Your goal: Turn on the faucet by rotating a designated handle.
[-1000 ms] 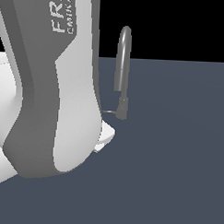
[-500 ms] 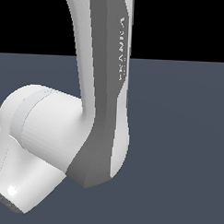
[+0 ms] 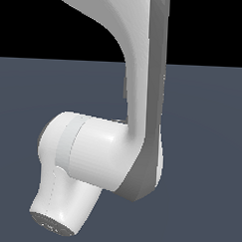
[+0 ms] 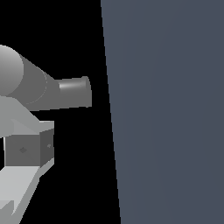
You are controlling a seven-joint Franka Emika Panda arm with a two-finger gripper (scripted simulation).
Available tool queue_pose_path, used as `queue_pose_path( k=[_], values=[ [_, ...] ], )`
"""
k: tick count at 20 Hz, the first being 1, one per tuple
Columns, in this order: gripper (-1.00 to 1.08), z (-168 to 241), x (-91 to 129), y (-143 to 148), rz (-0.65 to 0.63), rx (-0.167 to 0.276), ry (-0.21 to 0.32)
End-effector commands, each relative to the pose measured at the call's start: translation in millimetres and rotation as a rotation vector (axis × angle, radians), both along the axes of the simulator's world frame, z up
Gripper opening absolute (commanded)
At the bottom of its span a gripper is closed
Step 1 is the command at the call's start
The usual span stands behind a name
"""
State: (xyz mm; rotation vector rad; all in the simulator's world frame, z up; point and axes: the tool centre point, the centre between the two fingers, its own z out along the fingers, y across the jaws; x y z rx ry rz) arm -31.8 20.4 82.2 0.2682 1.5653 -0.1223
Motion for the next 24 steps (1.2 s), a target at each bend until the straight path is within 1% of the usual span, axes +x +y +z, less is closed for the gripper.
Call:
queue_pose_path(
  k=[1, 6, 10, 21, 24],
  values=[
    [-1.00, -4, 4, -3, 0.026, -0.028, 0.000],
    [-1.00, -9, 10, -8, 0.060, -0.067, 0.001],
    [-1.00, -12, 12, -10, 0.075, -0.084, 0.002],
    [-1.00, -12, 13, -10, 0.076, -0.085, 0.002],
    [-1.00, -1, 14, -7, 0.076, -0.085, 0.002]
  ],
)
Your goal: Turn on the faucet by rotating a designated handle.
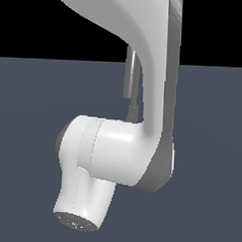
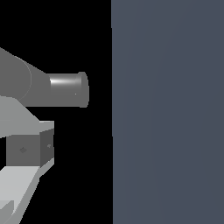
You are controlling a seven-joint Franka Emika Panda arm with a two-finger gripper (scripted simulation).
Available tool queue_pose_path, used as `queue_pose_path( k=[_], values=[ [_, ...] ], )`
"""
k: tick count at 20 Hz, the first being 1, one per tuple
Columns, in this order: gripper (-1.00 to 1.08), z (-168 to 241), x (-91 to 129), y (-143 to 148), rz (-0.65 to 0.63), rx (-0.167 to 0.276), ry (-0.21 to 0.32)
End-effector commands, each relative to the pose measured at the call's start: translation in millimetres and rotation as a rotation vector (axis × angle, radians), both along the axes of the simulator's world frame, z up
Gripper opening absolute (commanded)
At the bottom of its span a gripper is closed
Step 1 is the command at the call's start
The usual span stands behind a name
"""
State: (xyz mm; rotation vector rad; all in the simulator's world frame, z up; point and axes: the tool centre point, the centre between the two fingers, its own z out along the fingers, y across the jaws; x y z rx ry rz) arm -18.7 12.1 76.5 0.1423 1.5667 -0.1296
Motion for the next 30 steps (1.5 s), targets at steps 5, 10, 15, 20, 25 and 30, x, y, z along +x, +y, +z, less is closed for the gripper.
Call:
queue_pose_path(
  k=[5, 10, 15, 20, 25, 30],
  values=[
    [-1.00, 23, 2, 8, 0.000, 0.000, -0.001],
    [-1.00, 25, 1, 7, -0.005, 0.000, 0.009],
    [-1.00, 43, 1, 2, -0.003, 0.000, 0.006],
    [-1.00, 60, 0, -3, -0.001, 0.000, 0.002],
    [-1.00, 74, -1, -7, 0.000, 0.000, 0.000],
    [-1.00, 65, -4, -21, -0.001, 0.003, 0.023]
  ],
)
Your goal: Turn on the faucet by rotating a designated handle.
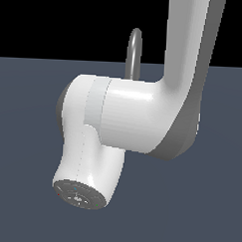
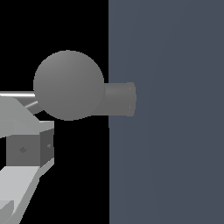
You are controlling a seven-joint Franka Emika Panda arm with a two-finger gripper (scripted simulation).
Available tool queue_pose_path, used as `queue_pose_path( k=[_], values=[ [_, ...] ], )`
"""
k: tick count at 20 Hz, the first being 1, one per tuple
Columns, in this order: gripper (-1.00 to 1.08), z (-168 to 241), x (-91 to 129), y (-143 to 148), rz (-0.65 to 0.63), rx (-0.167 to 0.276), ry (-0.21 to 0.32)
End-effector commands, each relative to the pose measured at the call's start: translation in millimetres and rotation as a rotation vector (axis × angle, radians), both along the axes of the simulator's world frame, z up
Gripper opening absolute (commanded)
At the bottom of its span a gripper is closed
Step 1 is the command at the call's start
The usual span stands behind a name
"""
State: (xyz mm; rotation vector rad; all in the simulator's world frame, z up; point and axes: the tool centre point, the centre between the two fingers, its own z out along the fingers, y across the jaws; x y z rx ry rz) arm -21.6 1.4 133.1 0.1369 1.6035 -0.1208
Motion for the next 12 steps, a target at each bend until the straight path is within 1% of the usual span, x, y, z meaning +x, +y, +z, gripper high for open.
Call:
queue_pose_path(
  k=[1, 9, 10, 11, 12],
  values=[
    [-1.00, 12, -1, -13, -0.011, -0.003, -0.016],
    [-1.00, 33, -5, -39, -0.010, -0.005, -0.037],
    [-1.00, 33, -5, -39, -0.010, -0.005, -0.037],
    [-1.00, 18, -6, -20, -0.032, 0.023, -0.009],
    [-1.00, 17, -6, -23, -0.030, 0.021, -0.010]
  ],
)
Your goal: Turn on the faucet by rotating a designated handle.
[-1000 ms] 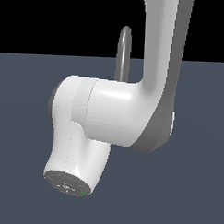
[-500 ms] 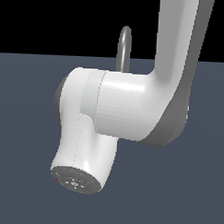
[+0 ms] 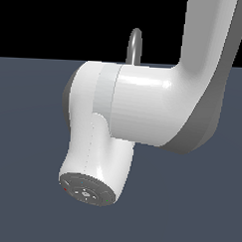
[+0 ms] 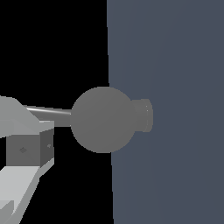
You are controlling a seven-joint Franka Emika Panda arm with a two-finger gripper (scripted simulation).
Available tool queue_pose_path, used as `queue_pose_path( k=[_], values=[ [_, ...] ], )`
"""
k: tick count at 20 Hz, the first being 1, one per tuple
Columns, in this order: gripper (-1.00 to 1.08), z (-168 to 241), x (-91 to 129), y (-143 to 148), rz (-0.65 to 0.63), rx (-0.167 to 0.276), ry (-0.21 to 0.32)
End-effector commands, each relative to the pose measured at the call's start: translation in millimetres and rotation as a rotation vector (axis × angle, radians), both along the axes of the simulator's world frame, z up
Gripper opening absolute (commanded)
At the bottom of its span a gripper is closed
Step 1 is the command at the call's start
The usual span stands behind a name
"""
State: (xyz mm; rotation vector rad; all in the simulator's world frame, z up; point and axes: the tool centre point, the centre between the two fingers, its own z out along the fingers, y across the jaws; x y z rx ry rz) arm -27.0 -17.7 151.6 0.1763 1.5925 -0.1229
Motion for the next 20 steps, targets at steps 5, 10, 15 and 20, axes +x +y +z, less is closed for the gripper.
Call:
queue_pose_path(
  k=[5, 10, 15, 20],
  values=[
    [-1.00, -3, -3, -22, 0.003, -0.010, -0.008],
    [-1.00, -5, -5, -40, 0.010, -0.018, -0.016],
    [-1.00, -6, -7, -58, 0.016, -0.027, -0.025],
    [-1.00, -7, -9, -43, -0.066, 0.010, -0.032]
  ],
)
